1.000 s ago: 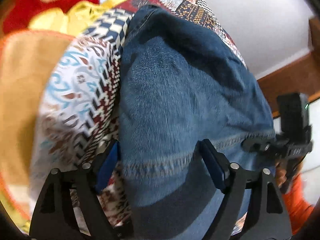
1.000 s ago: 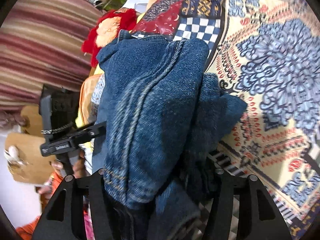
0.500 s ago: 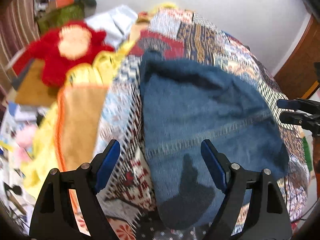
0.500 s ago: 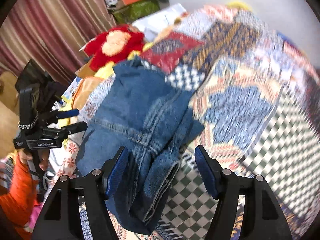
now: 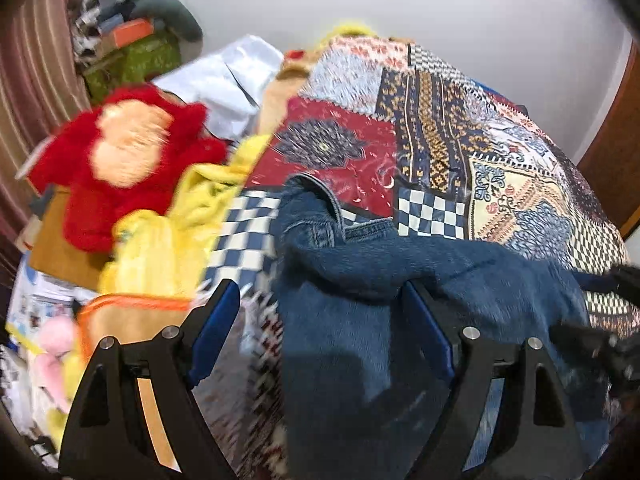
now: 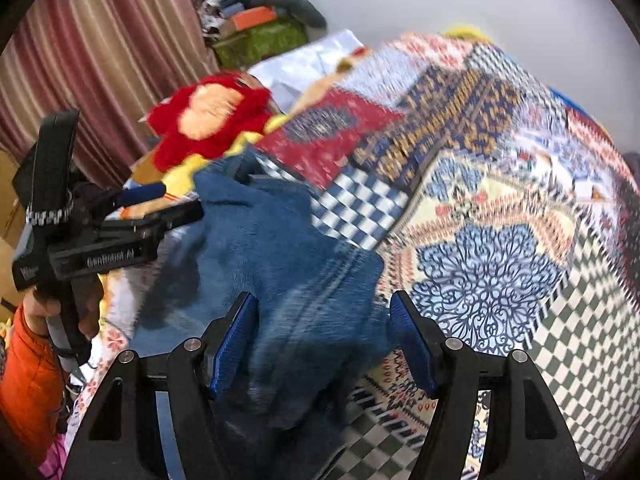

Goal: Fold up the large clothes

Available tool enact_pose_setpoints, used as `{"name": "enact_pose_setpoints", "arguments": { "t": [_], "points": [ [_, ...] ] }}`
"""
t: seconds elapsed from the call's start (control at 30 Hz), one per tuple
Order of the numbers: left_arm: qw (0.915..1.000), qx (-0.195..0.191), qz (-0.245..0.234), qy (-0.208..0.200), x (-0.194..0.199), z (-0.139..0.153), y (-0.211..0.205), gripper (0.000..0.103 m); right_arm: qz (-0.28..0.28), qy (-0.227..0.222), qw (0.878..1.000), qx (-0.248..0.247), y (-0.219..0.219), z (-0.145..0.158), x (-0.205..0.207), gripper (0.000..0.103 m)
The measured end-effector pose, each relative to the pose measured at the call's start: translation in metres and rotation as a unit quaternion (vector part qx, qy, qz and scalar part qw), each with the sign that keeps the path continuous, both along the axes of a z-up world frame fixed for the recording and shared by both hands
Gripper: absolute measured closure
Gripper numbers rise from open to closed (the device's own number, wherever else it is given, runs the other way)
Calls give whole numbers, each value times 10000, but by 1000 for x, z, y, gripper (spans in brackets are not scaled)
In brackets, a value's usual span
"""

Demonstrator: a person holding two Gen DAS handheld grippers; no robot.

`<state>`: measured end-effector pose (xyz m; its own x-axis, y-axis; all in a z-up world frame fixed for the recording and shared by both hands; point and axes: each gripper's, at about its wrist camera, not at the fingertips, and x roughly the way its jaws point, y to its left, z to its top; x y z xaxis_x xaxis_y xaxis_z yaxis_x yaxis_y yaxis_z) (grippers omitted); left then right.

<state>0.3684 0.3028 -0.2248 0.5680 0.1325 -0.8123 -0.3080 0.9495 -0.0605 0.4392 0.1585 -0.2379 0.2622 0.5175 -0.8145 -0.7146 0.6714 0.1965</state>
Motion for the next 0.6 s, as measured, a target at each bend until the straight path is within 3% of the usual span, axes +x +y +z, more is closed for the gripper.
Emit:
{"name": "enact_pose_setpoints", "arguments": {
  "t": [0.13, 0.27, 0.43, 0.6],
  "points": [
    [9993, -212, 51, 318, 23, -24, 6, 19, -314, 479, 9981, 232, -13, -26, 22, 20],
    [9991, -245, 128, 332, 22, -21, 1, 19, -444, 541, 9973, 211, -23, -31, 24, 20],
    [10000, -46, -28, -12, -12, 23, -15, 19, -509, 101, 9986, 116, -30, 3, 3, 20],
    [9959, 285, -173, -846, -73, 99, -39, 19, -499, -474, 9965, 480, -50, 60, -32, 20]
  ]
}}
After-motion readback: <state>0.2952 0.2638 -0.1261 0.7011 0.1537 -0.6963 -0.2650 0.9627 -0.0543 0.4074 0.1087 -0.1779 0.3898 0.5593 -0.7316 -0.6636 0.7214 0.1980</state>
